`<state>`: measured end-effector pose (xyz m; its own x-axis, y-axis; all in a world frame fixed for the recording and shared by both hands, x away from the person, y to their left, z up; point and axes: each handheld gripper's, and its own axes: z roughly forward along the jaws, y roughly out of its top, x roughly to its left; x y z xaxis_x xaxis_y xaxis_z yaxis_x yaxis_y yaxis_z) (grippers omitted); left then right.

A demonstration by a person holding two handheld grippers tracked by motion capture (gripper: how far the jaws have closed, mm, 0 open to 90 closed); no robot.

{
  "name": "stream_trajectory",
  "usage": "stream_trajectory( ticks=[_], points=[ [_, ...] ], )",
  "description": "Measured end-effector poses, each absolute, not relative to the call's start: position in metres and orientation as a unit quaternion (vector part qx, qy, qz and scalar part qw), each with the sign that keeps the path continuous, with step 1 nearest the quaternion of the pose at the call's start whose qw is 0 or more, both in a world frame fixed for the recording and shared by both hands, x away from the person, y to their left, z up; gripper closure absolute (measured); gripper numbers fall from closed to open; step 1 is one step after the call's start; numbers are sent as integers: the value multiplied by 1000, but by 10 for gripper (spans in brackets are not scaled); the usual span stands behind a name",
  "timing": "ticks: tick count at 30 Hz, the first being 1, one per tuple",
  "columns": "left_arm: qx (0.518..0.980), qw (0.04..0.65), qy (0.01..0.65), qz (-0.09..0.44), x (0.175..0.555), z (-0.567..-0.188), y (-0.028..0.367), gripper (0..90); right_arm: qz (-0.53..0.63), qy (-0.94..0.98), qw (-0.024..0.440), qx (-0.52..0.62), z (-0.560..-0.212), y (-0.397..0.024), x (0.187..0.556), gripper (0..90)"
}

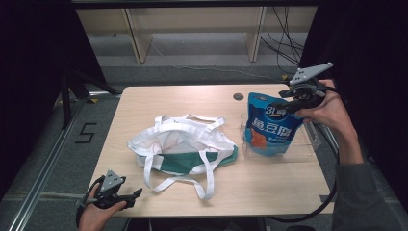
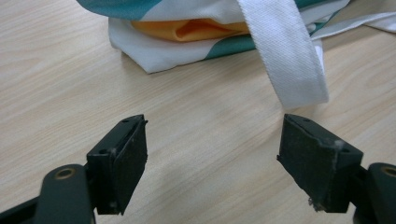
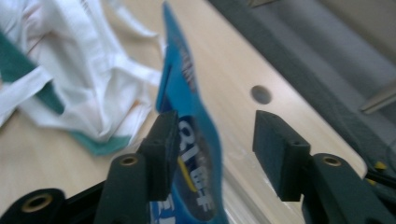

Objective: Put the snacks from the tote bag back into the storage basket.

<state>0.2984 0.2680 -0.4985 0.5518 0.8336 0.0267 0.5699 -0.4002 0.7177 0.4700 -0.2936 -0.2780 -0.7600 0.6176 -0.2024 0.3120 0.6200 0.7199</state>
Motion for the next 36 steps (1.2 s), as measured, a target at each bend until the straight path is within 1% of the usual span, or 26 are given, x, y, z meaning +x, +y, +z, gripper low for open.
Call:
stream_trajectory(
  ticks=[2, 6, 9, 10, 11, 12, 14, 16, 21, 22, 23, 24, 25, 26, 27, 28, 31, 32, 33, 34, 35, 36],
  points=[
    [814, 336, 432, 195, 298, -499, 268, 228, 368, 855, 219, 294, -278, -296, 463, 459],
    [817, 335, 426, 198, 298, -498, 268, 228, 387, 825, 261, 317, -278, -306, 453, 412],
    [815, 340, 426, 199, 298, -499, 268, 228, 392, 815, 252, 344, -278, -314, 445, 396],
    [817, 336, 425, 198, 299, -498, 269, 228, 397, 810, 261, 345, -279, -316, 443, 392],
    [813, 340, 428, 199, 298, -499, 268, 228, 395, 810, 254, 352, -279, -318, 439, 392],
    [813, 336, 433, 196, 298, -499, 268, 228, 404, 803, 267, 348, -280, -320, 437, 391],
    [817, 335, 425, 199, 299, -498, 269, 227, 406, 798, 256, 365, -282, -324, 429, 388],
    [814, 336, 432, 194, 298, -499, 268, 227, 413, 790, 262, 371, -286, -328, 424, 370],
    [819, 333, 424, 197, 298, -498, 268, 227, 431, 772, 269, 383, -295, -337, 413, 366],
    [797, 358, 444, 197, 298, -501, 264, 226, 435, 766, 275, 386, -297, -338, 411, 364],
    [816, 339, 425, 198, 298, -498, 268, 227, 437, 766, 275, 384, -298, -340, 409, 363],
    [796, 363, 440, 202, 298, -501, 264, 226, 436, 765, 272, 389, -299, -342, 406, 360],
    [802, 355, 437, 200, 298, -500, 265, 226, 439, 762, 273, 390, -301, -343, 403, 358],
    [817, 337, 423, 198, 298, -498, 269, 226, 441, 759, 273, 393, -302, -345, 401, 357],
    [815, 340, 425, 199, 298, -498, 268, 226, 447, 751, 283, 396, -305, -346, 399, 357],
    [800, 358, 438, 199, 297, -500, 265, 226, 446, 750, 290, 393, -307, -348, 398, 355],
    [795, 359, 446, 200, 297, -501, 264, 225, 447, 747, 279, 404, -315, -352, 391, 356],
    [815, 339, 427, 198, 298, -498, 268, 225, 451, 742, 277, 412, -322, -355, 388, 363],
    [816, 339, 424, 200, 298, -498, 268, 225, 451, 742, 277, 412, -322, -355, 388, 363],
    [798, 358, 439, 204, 298, -501, 265, 225, 449, 744, 272, 414, -326, -355, 388, 364],
    [797, 357, 443, 204, 298, -501, 265, 225, 445, 747, 273, 412, -328, -356, 388, 368],
    [812, 343, 428, 200, 297, -498, 268, 225, 441, 748, 266, 419, -331, -357, 387, 379]
  ],
)
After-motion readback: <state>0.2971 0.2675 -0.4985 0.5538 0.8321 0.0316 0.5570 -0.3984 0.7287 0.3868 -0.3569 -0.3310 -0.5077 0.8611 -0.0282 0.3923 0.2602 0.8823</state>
